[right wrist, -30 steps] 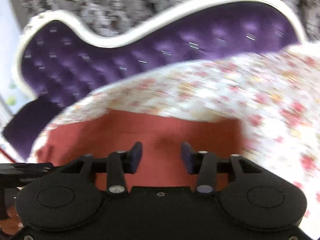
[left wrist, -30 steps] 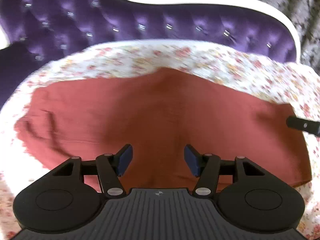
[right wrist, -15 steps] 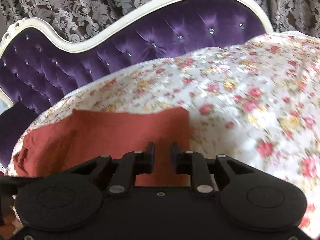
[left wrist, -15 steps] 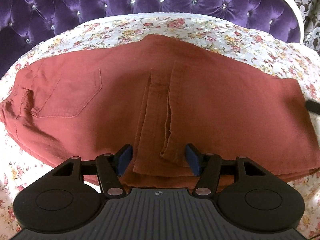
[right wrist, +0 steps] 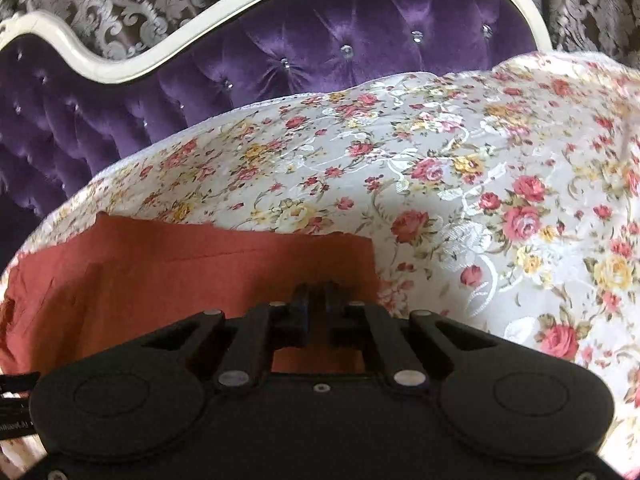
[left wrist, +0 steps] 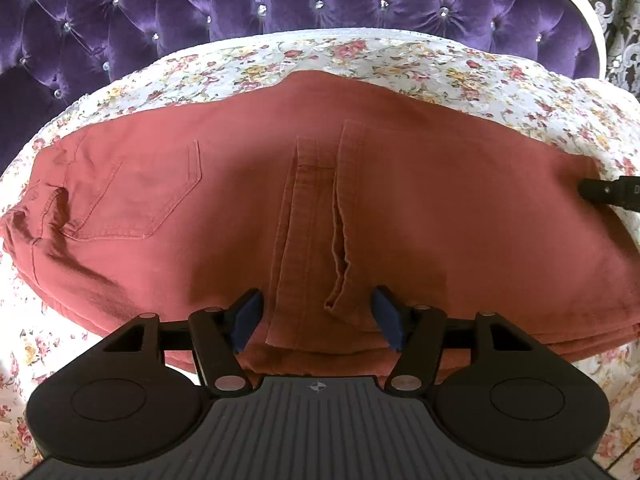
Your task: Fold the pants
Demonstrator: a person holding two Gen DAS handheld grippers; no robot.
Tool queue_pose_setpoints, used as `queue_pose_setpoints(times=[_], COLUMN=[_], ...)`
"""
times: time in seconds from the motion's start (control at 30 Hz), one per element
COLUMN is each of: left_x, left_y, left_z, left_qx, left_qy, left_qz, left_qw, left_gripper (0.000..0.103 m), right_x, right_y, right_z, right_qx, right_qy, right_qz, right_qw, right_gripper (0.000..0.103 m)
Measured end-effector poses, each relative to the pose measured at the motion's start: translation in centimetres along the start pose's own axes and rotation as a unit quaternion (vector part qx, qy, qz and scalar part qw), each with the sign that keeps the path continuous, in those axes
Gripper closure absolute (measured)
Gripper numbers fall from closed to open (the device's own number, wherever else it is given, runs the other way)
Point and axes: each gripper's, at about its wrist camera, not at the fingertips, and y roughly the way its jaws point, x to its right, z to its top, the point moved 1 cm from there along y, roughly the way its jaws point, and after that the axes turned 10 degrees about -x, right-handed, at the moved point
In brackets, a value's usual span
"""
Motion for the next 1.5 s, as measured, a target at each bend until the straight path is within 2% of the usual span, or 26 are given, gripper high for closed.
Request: queue_pose_setpoints(times=[0.03,0.1,0.13,0.2,0.27,0.43,0.53,0.63,0.7,0.83,1.0,1.17,1.27,1.33,1.5], left_x=[0.0,-0.1,0.0,0.0,0.1,-0.3,-0.7,-1.7,-3.1,-7.3,-14.3,-19.1,-21.1,-21.7,-21.9], left_y=[0.0,0.0,0.0,0.0,-0.1,-0.1,-0.5,-1.4,-2.0,-2.4,-1.3,0.2,1.5,1.7,1.8], left_z=[0.0,0.1,0.1,0.1,0.1,0.1,-0.1,-0.5,-0.7,-0.3,0.5,0.7,-0.2,-0.6,-0.4], left_qx=[0.000,-0.002,-0.002,-0.002,-0.002,0.000,0.010,0.024,0.032,0.044,0.028,0.009,0.006,0.011,0.015], left_qy=[0.000,-0.001,-0.001,-0.002,-0.001,-0.008,-0.005,-0.009,-0.020,-0.067,-0.149,-0.199,-0.233,-0.247,-0.238], left_qz=[0.000,0.000,0.000,0.001,0.003,-0.005,-0.010,0.001,0.003,0.039,0.054,0.069,0.031,0.014,0.014], left_qw=[1.0000,1.0000,1.0000,1.0000,1.0000,1.0000,0.9999,0.9997,0.9993,0.9960,0.9869,0.9776,0.9721,0.9688,0.9709], left_gripper=[0.042,0.042,0.042,0.042,0.042,0.043,0.043,0.043,0.043,0.044,0.044,0.042,0.031,0.030,0.028], right_x=[-0.3,-1.3,-1.8,-3.0,-3.9,-5.0,-5.3,-5.9,-6.4,-9.0,-12.7,-16.5,-18.2,-19.1,-21.2], right_y=[-0.2,-1.4,-2.3,-3.8,-4.5,-4.4,-4.8,-5.2,-5.7,-6.2,-4.7,-2.4,-1.1,0.1,3.0], right_z=[0.1,-0.2,-0.8,-2.2,-3.7,-8.0,-9.2,-8.3,-7.7,-5.6,-3.4,-1.9,-1.2,-0.4,1.9], right_qx=[-0.001,0.019,0.035,0.049,0.040,0.001,0.011,-0.001,0.011,0.039,0.033,0.027,0.028,0.029,0.033], right_qy=[-0.008,-0.024,-0.035,-0.061,-0.083,-0.118,-0.136,-0.137,-0.131,-0.151,-0.171,-0.198,-0.211,-0.218,-0.217], right_qz=[-0.006,-0.010,-0.009,0.010,0.026,0.017,0.007,0.011,0.024,0.044,0.075,0.092,0.095,0.092,0.084], right_qw=[1.000,0.999,0.999,0.997,0.995,0.993,0.991,0.990,0.991,0.987,0.982,0.975,0.972,0.971,0.972], right_gripper=[0.095,0.078,0.076,0.075,0.076,0.076,0.076,0.075,0.075,0.075,0.075,0.075,0.075,0.075,0.076])
